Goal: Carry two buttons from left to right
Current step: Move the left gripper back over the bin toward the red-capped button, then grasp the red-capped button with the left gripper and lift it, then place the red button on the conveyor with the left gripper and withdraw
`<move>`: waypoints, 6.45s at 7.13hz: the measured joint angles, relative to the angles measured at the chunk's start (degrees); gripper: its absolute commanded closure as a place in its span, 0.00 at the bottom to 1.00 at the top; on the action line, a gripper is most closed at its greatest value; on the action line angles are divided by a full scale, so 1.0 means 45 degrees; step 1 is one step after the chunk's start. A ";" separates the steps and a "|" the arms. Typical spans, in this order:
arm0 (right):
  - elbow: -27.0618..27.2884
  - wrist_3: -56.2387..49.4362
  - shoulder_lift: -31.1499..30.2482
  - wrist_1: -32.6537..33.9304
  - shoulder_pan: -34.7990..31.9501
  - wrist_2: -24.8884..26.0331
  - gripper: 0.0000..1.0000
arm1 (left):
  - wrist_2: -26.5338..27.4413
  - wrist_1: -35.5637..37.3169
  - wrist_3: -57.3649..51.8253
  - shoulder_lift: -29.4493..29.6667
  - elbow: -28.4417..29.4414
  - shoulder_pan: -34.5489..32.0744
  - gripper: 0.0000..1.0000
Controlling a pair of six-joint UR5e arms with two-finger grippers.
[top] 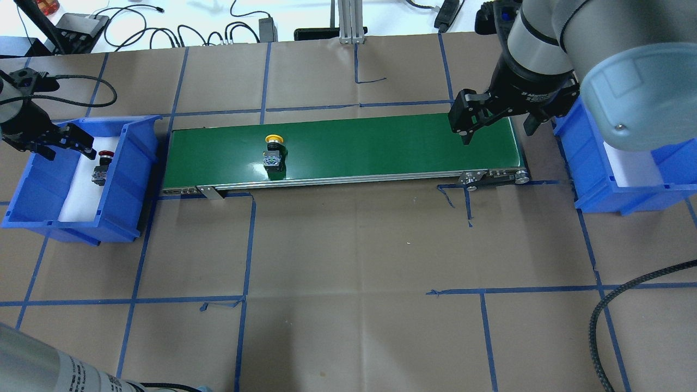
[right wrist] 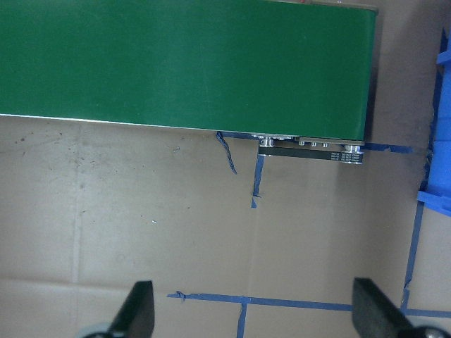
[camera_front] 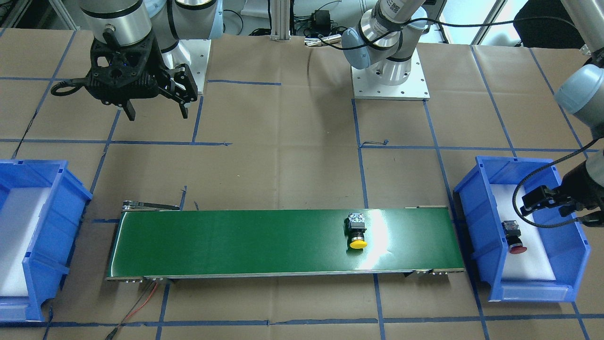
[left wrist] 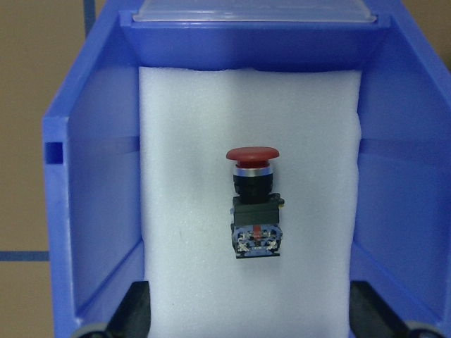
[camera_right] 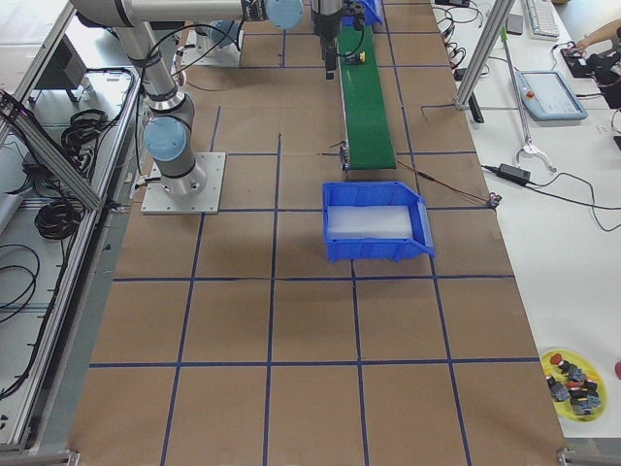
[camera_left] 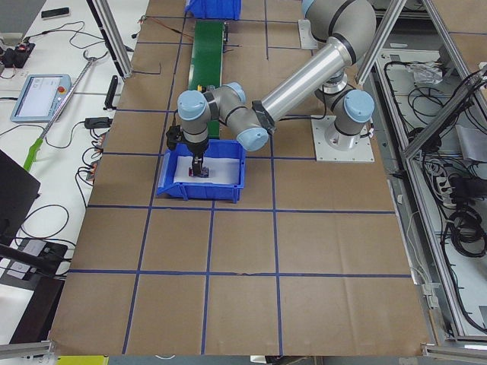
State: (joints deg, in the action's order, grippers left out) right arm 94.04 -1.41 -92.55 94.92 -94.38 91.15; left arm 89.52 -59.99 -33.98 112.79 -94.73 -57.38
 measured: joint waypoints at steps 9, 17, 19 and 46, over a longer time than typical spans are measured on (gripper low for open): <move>0.0000 0.0000 0.0000 0.0000 0.0003 -0.0002 0.00 | 0.0009 0.2819 0.0064 0.1064 -0.1344 -0.0003 0.01; 0.0000 0.0000 0.0000 0.0010 -0.0003 -0.0002 0.00 | -0.0223 0.2952 0.0167 0.1088 -0.1091 -0.0092 0.96; 0.0000 0.0001 0.0000 0.0017 -0.0003 -0.0002 0.00 | -0.0467 0.2871 0.0176 0.0798 -0.0899 -0.0105 1.00; 0.0000 -0.0001 0.0039 -0.0001 -0.0003 -0.0002 0.00 | 0.0456 -0.2400 0.4970 -0.0693 0.1089 -0.5090 0.00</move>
State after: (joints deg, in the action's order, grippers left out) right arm 94.04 -1.41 -92.37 94.92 -94.39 91.14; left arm 91.57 -70.79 -11.61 109.67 -89.84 -80.29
